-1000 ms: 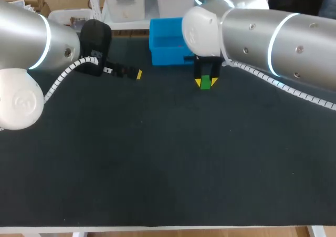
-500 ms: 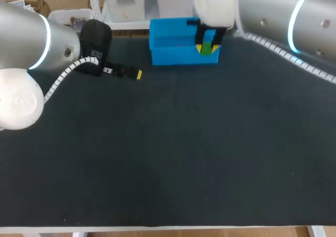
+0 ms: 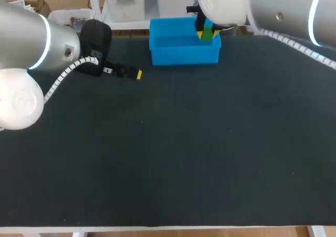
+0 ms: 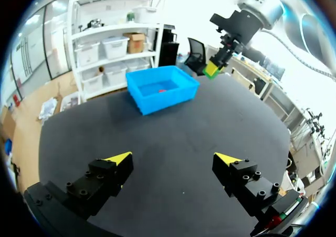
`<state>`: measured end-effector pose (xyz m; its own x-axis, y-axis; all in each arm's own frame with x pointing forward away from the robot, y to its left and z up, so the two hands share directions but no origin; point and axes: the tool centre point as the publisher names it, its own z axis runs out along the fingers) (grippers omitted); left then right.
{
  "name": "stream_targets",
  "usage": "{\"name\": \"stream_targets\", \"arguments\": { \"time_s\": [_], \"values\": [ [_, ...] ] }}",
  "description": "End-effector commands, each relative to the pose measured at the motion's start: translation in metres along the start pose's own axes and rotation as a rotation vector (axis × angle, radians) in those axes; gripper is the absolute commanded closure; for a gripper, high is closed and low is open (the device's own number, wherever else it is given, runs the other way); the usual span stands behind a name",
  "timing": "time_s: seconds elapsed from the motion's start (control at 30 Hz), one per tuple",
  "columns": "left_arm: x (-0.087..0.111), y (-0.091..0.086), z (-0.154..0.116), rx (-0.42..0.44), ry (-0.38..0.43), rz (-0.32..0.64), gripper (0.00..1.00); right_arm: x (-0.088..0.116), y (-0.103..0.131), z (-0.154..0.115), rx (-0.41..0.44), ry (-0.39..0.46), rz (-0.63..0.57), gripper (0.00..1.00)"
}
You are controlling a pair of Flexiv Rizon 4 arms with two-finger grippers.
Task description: Use the left arm to pick the red cube and place it into the blue plastic box first, then use the right arm to grasp the green cube and put it into the same blue plastic box after the first action is fully finished.
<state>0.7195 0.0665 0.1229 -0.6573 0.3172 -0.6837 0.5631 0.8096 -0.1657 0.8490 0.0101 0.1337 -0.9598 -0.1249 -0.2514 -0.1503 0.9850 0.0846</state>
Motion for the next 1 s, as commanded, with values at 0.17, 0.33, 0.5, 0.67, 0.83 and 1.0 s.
{"name": "stream_targets", "arguments": {
  "time_s": [0.17,0.33,0.5,0.67,0.83,1.0],
  "values": [
    [0.001,0.002,0.000,0.010,-0.004,0.002,0.00,0.009,-0.002,-0.003,-0.001,-0.188,0.002,1.00],
    [0.001,0.002,0.000,0.010,-0.004,0.002,0.00,0.009,-0.002,-0.003,-0.001,-0.188,0.002,1.00],
    [0.001,0.002,0.000,0.010,-0.004,0.002,0.00,0.009,-0.002,-0.003,-0.001,-0.188,0.002,1.00],
    [0.001,0.002,0.000,0.010,-0.004,0.002,0.00,-0.009,-0.003,0.002,-0.012,-0.191,0.001,1.00],
    [0.001,0.002,0.000,0.010,-0.004,0.002,0.00,-0.031,-0.002,0.014,-0.012,-0.176,-0.015,1.00],
    [0.001,0.002,0.000,0.010,-0.004,0.002,0.00,-0.048,-0.003,0.029,-0.006,-0.156,-0.032,1.00]
  ]
}}
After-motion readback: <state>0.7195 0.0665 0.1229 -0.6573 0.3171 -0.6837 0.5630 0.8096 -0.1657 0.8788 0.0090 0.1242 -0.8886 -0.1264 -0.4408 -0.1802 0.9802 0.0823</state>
